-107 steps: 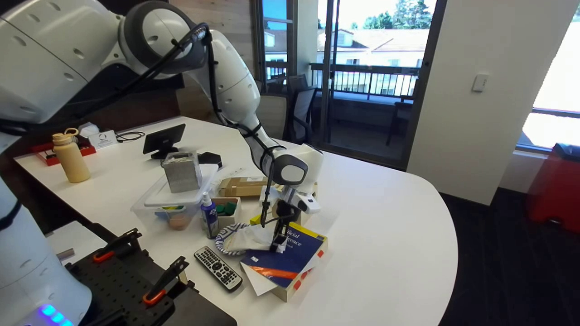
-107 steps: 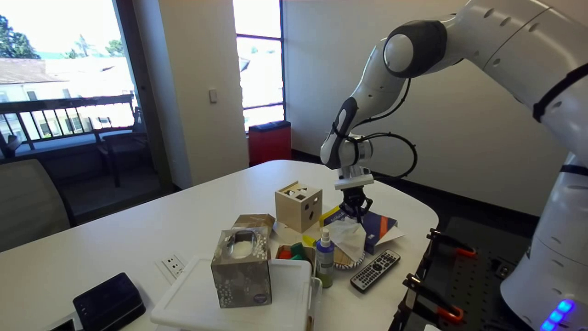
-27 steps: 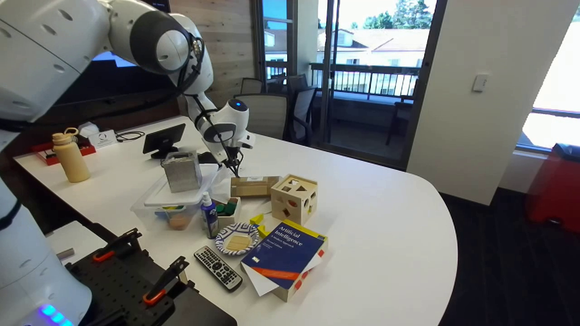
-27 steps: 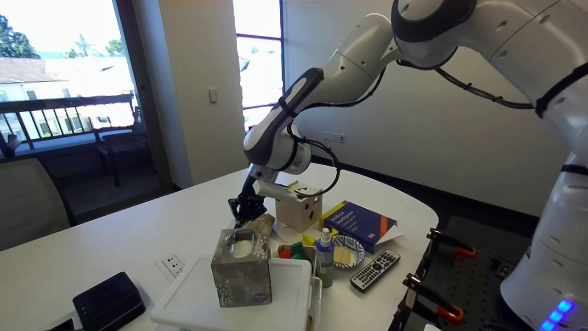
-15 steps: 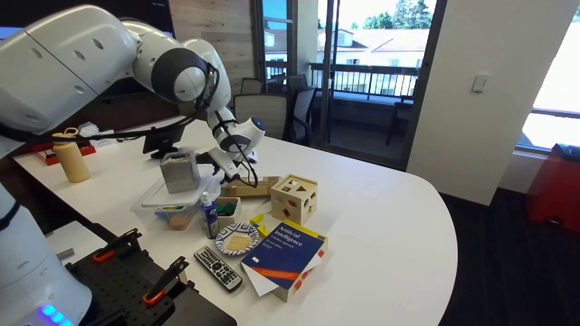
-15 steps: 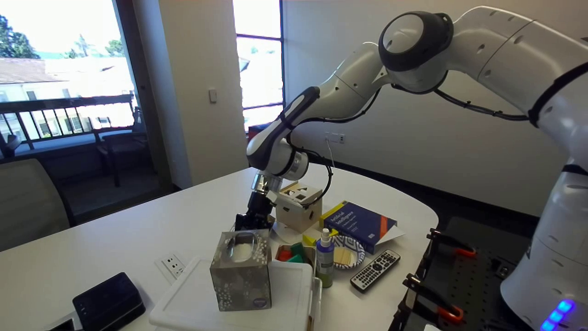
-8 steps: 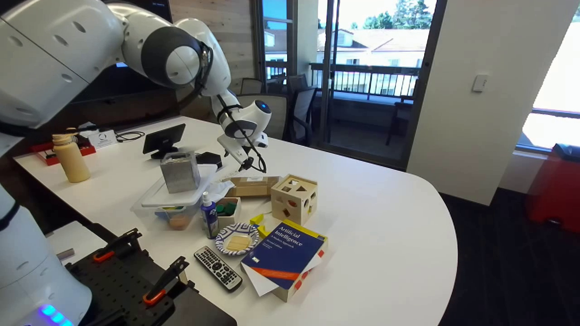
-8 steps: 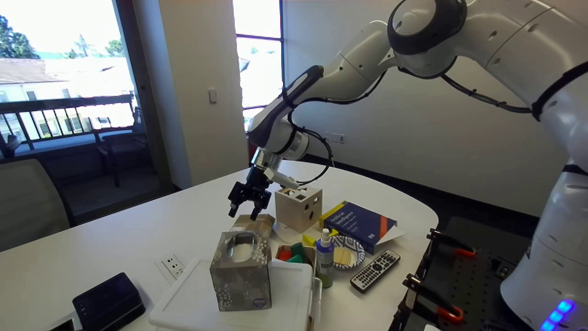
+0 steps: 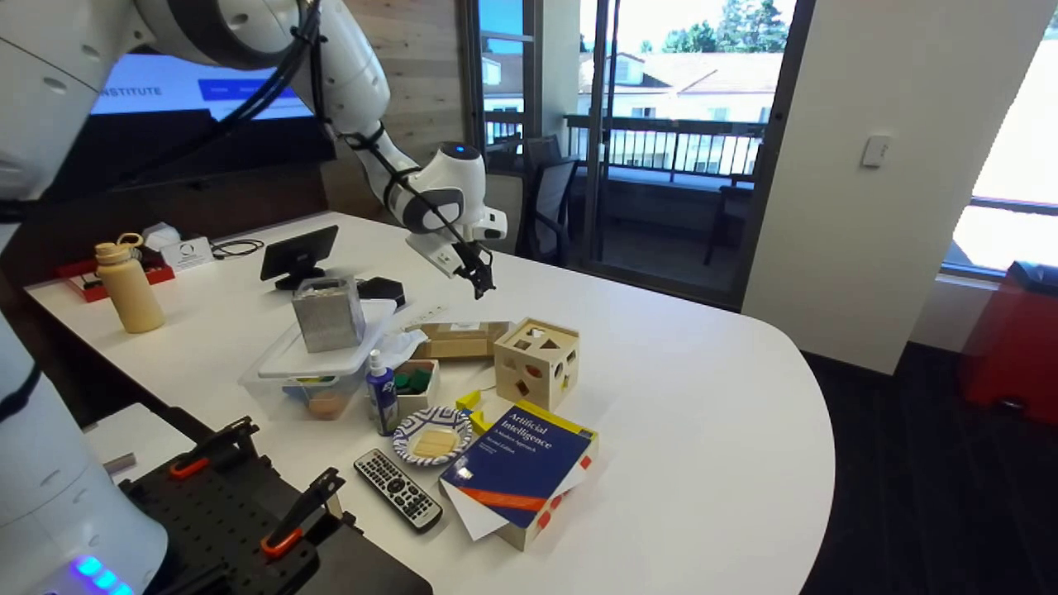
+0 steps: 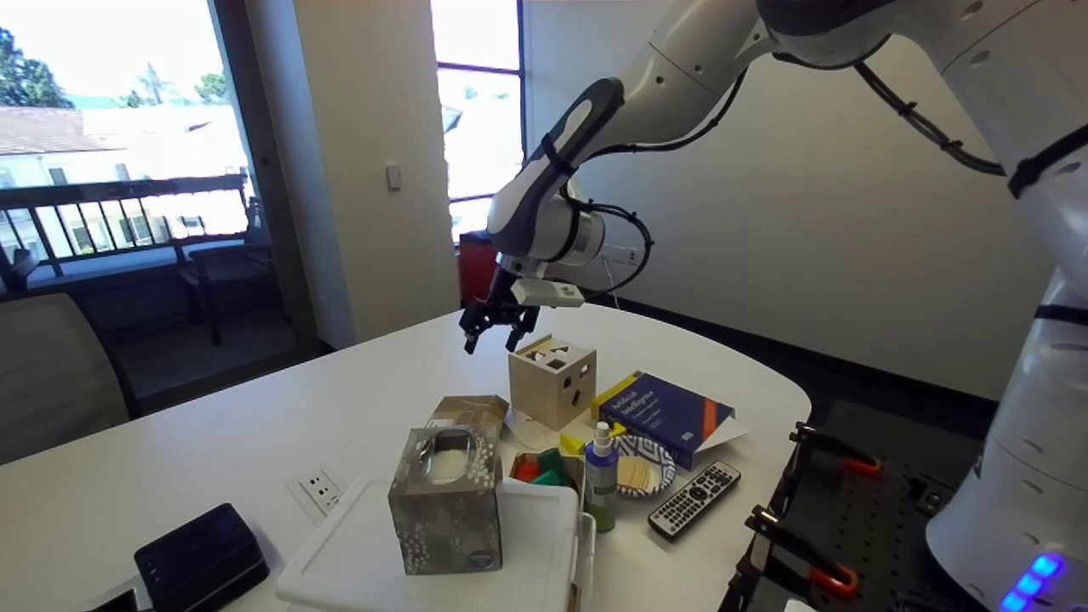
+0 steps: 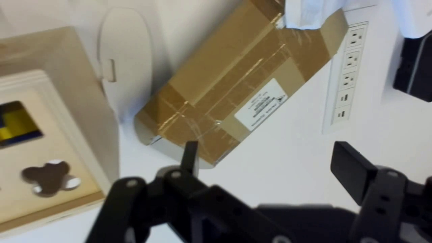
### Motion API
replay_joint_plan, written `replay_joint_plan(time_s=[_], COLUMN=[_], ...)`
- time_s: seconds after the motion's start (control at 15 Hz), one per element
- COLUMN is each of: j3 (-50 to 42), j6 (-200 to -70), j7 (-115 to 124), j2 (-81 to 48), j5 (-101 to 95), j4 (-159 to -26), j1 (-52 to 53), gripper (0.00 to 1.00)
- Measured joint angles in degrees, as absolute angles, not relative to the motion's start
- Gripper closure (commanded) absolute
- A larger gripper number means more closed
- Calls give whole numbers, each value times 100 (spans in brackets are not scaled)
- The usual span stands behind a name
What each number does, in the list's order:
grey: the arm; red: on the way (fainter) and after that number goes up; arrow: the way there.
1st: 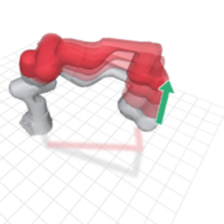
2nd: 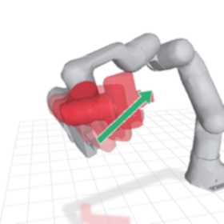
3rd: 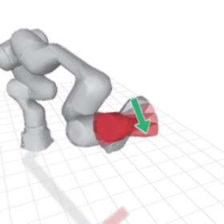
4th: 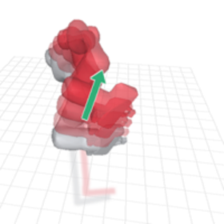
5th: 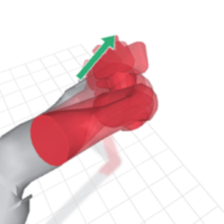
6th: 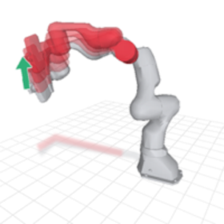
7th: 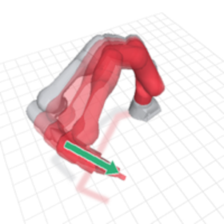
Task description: Wipe the book with the towel
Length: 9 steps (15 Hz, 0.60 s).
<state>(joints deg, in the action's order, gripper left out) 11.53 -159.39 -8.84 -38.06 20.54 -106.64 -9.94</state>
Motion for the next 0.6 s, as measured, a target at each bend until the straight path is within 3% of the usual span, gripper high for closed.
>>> replay_joint_plan(time_s=[0.33, 0.6], j3=[-413, -721], j6=[-15694, -14966], j7=[854, 1316], j2=[-3127, -2790], j5=[804, 303], j4=[-11373, -11528], j1=[213, 464], gripper=[0, 0])
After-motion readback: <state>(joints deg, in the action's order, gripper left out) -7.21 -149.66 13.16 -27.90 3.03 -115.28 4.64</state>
